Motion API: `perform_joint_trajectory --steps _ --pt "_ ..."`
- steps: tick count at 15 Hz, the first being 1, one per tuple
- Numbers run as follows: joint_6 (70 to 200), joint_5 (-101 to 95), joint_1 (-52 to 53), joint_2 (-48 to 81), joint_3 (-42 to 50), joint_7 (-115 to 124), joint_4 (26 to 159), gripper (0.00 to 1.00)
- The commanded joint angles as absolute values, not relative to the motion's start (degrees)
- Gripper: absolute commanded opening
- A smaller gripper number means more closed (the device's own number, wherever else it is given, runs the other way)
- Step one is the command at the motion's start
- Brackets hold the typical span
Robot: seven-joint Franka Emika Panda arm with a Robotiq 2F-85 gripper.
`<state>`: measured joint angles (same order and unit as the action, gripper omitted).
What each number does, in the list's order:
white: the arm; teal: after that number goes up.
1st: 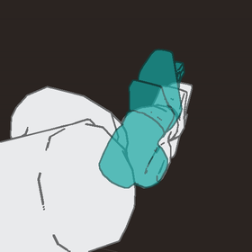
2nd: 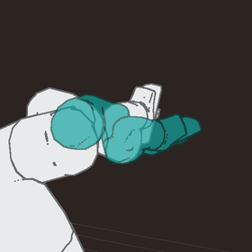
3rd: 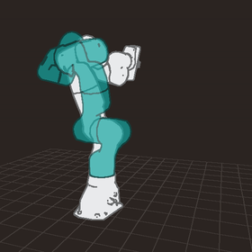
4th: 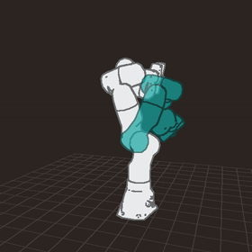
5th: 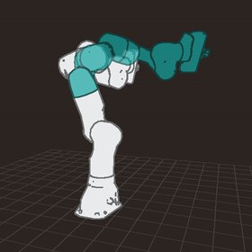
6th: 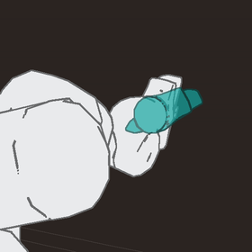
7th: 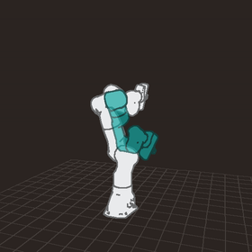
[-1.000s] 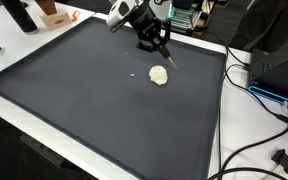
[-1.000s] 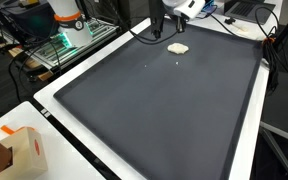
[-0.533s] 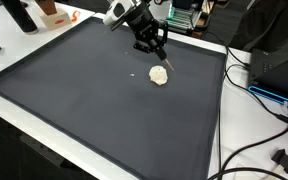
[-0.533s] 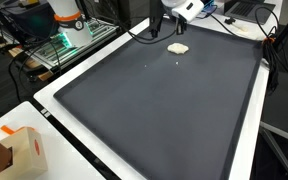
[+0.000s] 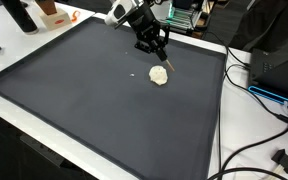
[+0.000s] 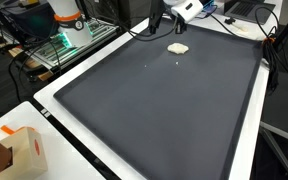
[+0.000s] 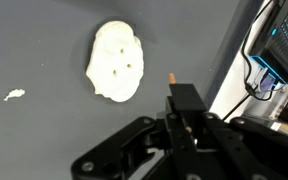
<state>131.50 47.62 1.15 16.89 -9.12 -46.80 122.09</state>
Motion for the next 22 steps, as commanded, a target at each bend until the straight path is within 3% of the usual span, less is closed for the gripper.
perform_joint_trajectory --steps 1,22 --pt "133.2 44.7 2.7 14.7 -8.5 -41.6 124.3 0.03" --pt "137.2 3.8 9.4 2.4 -9.6 -7.5 126.9 0.03"
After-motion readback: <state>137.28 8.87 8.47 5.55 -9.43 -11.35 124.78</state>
